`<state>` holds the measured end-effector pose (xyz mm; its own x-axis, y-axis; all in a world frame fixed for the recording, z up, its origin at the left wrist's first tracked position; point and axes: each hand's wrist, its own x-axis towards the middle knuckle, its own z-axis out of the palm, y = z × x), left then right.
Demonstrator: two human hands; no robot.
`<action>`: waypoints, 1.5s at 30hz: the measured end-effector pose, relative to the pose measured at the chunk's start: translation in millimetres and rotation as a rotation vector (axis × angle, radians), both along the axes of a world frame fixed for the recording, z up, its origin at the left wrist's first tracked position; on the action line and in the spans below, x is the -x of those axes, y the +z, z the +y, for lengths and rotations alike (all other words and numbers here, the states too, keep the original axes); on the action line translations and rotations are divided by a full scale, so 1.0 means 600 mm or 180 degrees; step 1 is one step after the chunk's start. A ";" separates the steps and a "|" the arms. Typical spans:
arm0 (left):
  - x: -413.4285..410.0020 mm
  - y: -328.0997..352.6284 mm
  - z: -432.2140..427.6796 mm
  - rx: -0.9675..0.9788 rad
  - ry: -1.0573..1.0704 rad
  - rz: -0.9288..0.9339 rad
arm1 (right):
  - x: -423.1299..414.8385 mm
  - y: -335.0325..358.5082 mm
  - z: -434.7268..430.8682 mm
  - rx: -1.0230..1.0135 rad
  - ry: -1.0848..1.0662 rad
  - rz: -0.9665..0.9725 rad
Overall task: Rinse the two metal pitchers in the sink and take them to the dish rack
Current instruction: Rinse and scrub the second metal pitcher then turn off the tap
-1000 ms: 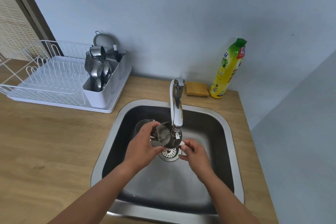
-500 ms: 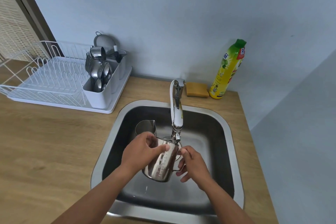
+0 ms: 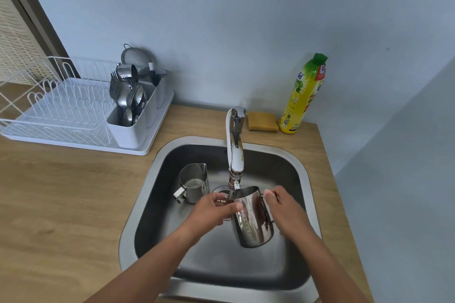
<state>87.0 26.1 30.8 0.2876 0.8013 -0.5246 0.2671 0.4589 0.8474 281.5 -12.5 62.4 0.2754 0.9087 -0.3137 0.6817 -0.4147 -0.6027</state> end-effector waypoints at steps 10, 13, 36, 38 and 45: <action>-0.006 -0.033 0.015 -0.0343 0.0222 -0.0056 | 0.000 -0.021 0.014 -0.0377 0.0006 0.0427; -0.001 -0.035 0.018 -0.0639 0.0298 0.0061 | 0.004 -0.035 0.018 -0.0349 -0.0019 0.0638; 0.020 -0.009 0.022 -0.1076 0.0150 0.0969 | 0.012 -0.066 0.023 -0.0241 -0.0153 0.1184; 0.023 -0.014 0.023 -0.1037 0.0183 0.0898 | 0.020 -0.068 0.024 -0.0330 -0.0176 0.1153; 0.037 -0.034 0.026 -0.0924 0.0186 0.0815 | 0.022 -0.079 0.020 -0.0039 -0.0105 0.1192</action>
<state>65.0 41.5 10.6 0.1262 0.9381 -0.3225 0.4673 0.2305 0.8535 268.5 -0.4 14.7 0.1727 0.9056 -0.3875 0.3996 -0.4240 -0.8127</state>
